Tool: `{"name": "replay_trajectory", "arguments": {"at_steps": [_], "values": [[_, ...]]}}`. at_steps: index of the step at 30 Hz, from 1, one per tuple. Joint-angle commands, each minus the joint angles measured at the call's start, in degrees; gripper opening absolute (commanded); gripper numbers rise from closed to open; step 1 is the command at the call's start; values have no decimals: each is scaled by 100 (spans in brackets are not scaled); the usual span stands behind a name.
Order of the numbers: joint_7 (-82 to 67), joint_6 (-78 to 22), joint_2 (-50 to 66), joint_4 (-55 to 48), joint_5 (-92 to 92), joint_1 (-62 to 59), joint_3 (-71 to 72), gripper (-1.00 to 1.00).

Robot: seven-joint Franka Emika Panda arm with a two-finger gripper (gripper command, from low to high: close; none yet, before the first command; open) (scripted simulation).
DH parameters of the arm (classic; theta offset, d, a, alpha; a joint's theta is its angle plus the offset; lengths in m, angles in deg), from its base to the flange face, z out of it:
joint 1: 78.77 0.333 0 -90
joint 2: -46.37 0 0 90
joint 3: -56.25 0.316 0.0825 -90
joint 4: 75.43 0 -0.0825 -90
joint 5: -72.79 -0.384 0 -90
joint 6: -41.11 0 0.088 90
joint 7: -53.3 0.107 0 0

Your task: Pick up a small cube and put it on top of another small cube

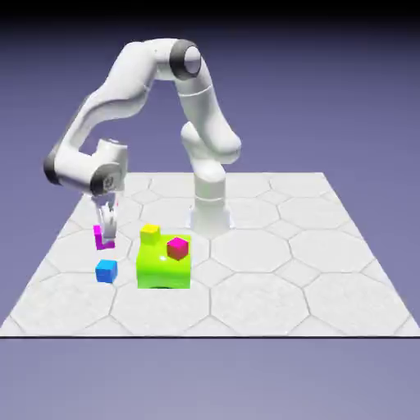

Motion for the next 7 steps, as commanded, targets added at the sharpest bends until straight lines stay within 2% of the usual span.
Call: {"name": "replay_trajectory", "arguments": {"at_steps": [1,4,5,7], "values": [[151,-167,208,-27,139,111,-105,-100],[490,-561,686,-89,450,366,-348,-100],[490,-561,686,-89,450,366,-348,100],[343,-390,479,-62,315,256,-243,100]]}}
